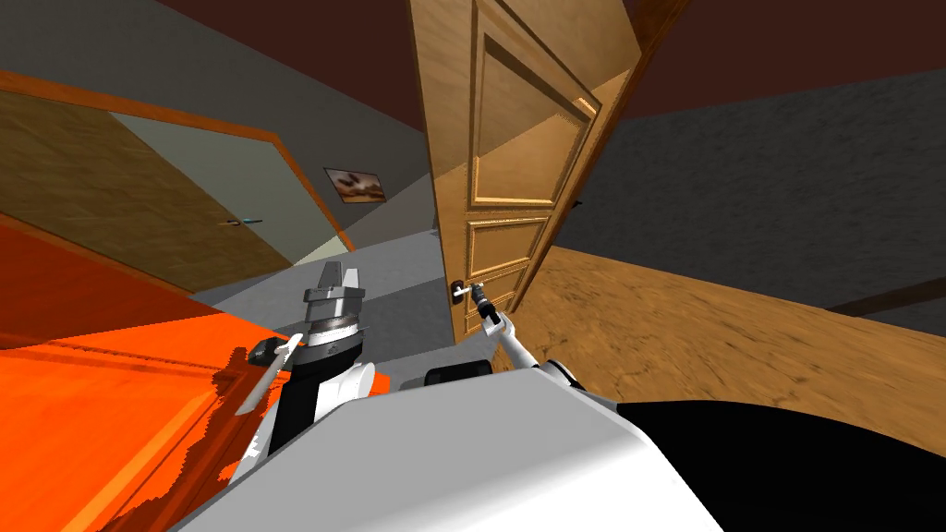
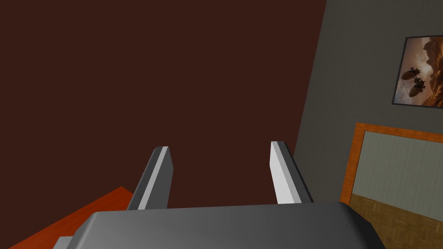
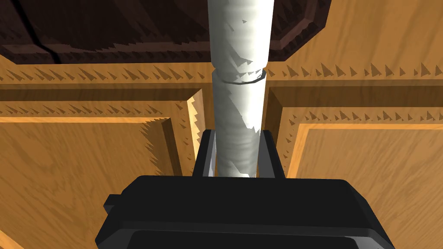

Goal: Push the door open

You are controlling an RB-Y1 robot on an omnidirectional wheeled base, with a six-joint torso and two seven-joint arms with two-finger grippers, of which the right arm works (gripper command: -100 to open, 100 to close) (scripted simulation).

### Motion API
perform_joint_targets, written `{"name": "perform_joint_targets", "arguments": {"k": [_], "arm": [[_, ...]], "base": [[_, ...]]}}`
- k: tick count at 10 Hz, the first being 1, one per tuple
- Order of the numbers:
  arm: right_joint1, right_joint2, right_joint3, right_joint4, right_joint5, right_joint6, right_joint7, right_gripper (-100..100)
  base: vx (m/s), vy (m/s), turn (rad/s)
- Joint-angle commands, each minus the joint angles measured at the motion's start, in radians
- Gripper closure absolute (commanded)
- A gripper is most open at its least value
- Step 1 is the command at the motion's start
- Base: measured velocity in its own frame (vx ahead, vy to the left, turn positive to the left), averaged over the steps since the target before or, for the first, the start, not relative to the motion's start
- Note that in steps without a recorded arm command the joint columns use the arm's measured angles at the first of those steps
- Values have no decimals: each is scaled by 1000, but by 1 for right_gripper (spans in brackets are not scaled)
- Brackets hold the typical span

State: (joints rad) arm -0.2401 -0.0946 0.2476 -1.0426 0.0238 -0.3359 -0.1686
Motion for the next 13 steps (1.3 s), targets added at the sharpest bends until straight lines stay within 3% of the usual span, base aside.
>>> {"name": "perform_joint_targets", "arguments": {"k": [1, 2, 6, 13], "arm": [[0, 0, 0, 0, 0, 0, 0, 100], [-3, 6, -25, 6, 3, 3, 27, 100], [-5, 38, -67, 17, 8, 6, 73, 100], [-7, 141, -126, 32, 17, 10, 138, 100]], "base": [[32, 6, -21], [156, 3, -120], [202, 60, -111], [117, 148, -106]]}}
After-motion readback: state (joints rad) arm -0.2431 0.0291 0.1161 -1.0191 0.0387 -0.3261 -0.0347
